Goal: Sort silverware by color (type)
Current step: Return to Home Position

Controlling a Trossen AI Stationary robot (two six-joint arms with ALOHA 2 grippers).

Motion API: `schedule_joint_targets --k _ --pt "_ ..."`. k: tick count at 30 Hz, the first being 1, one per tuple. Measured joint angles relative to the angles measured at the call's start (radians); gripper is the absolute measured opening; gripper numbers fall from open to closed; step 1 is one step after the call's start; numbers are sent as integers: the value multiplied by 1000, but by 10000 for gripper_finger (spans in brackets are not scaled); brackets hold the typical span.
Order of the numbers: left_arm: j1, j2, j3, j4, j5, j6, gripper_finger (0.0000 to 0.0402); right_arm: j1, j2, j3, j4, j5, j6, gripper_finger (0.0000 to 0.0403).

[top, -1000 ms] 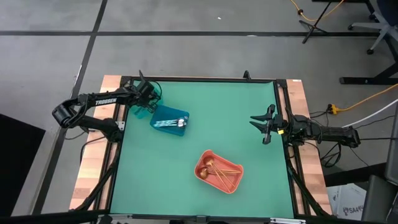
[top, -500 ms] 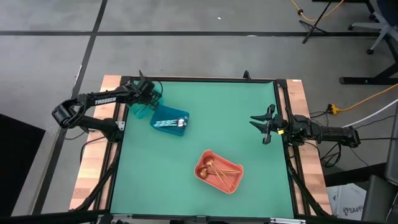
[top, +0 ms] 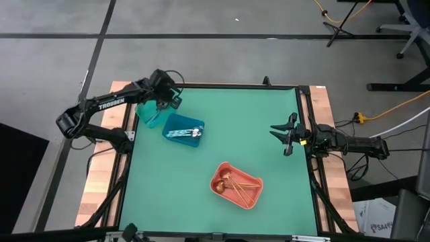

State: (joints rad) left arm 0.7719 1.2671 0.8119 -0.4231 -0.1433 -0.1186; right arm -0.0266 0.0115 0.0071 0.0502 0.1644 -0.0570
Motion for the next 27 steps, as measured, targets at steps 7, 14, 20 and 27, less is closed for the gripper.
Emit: schedule_joint_targets --k 7,14,20,27 --pt "-130 0 45 92 67 7 2 0 0 0 0 0 0 97" --pt "-304 0 45 216 68 -3 1 0 0 0 0 0 0 97" --pt "-415 -22 45 329 93 -3 1 0 0 0 0 0 0 97" --pt "-477 -157 45 335 110 -34 0 0 0 0 0 0 0 97"
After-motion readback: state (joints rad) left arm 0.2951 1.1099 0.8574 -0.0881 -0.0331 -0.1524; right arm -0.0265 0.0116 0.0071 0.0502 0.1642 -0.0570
